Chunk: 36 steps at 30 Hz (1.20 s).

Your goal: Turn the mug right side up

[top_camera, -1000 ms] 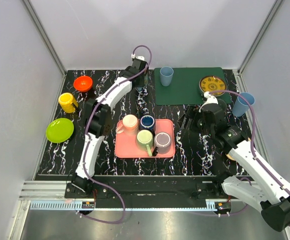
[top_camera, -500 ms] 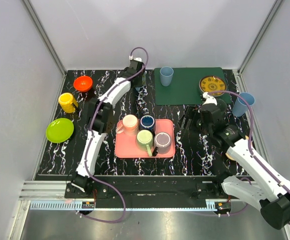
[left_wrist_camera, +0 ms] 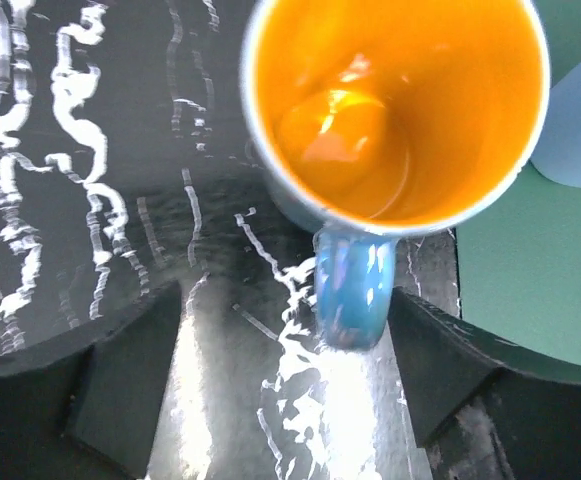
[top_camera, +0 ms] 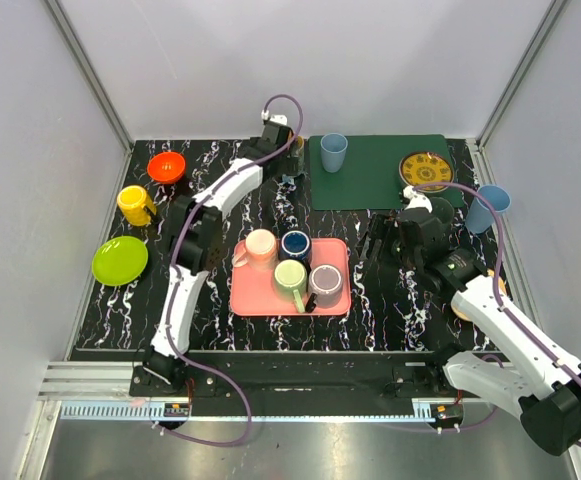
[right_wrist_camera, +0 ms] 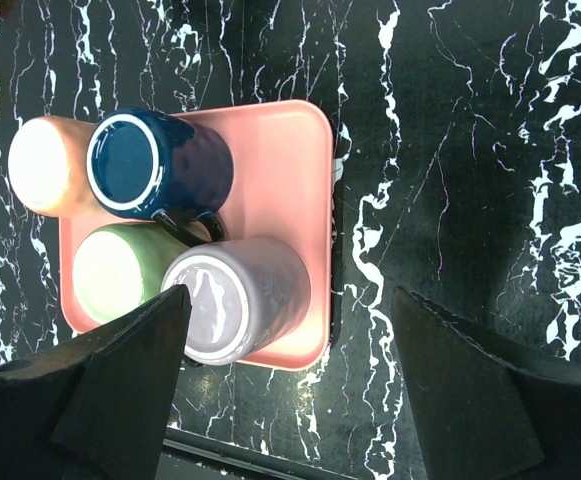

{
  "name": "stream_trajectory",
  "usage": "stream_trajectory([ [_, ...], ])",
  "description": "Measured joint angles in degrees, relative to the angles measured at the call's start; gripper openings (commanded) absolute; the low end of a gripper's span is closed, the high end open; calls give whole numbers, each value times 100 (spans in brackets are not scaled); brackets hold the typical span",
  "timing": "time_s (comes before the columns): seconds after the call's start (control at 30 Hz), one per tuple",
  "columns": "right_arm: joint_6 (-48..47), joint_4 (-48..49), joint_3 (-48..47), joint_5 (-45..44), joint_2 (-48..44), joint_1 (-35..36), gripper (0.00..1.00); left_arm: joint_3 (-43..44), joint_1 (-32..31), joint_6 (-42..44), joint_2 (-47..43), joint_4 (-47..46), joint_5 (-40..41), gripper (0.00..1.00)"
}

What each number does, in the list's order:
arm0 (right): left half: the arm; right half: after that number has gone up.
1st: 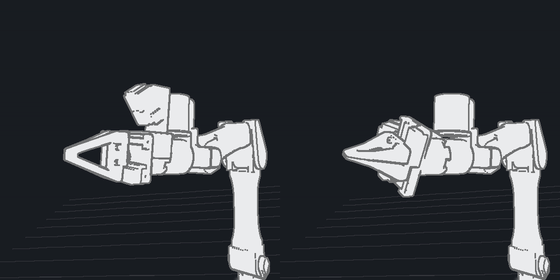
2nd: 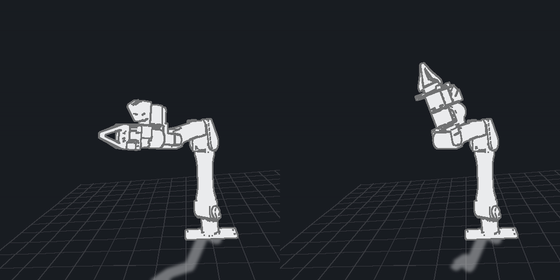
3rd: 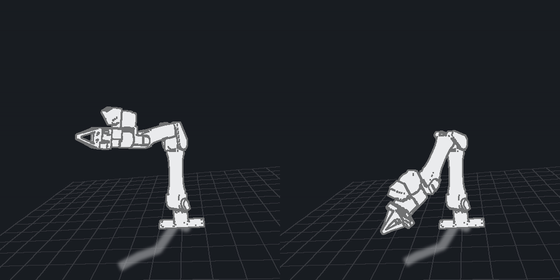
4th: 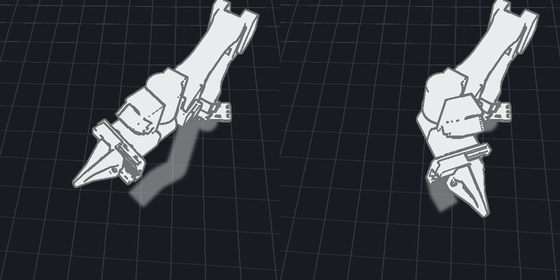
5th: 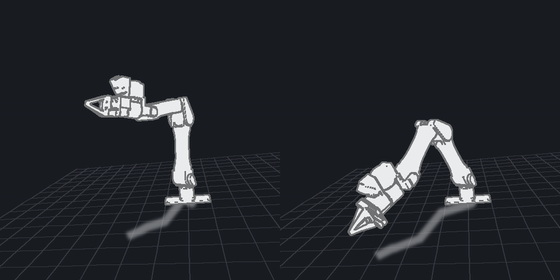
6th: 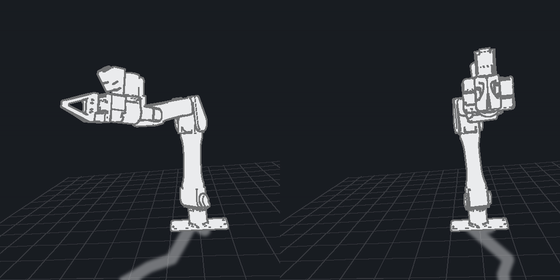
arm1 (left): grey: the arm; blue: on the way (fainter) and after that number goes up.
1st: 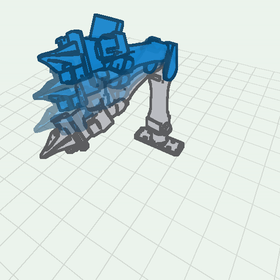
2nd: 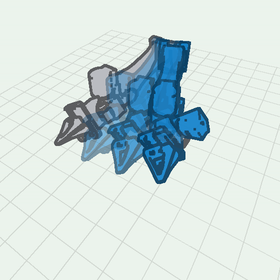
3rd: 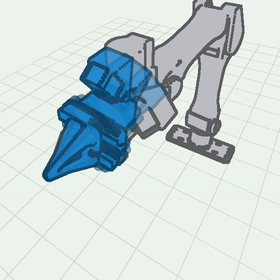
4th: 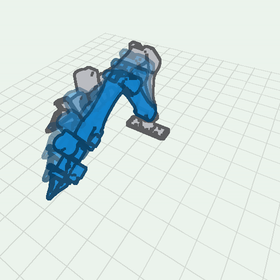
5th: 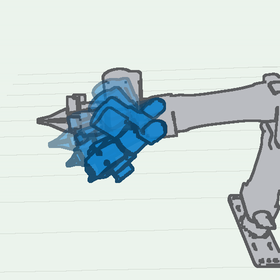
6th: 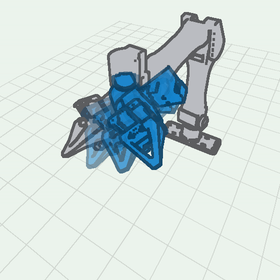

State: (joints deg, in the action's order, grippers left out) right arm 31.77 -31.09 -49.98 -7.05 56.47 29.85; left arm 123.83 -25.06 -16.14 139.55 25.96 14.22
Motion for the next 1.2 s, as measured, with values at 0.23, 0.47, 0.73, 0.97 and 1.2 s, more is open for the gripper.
stream_trajectory([
  [0.23,0,81,208,4,-28,0,84,-1596,13,-76,-2135,-247,474,91],
  [0.47,-28,422,455,339,-48,0,81,-4256,57,98,-5794,-498,-348,99],
  [0.73,-24,839,748,837,-223,0,79,-6406,310,870,-6848,269,-1239,99],
  [0.97,-17,940,835,1163,-490,0,78,-7547,422,1886,-6975,387,-2037,89],
  [1.2,-2,925,846,1322,-671,0,78,-6994,610,2232,-6008,96,-2640,88],
])
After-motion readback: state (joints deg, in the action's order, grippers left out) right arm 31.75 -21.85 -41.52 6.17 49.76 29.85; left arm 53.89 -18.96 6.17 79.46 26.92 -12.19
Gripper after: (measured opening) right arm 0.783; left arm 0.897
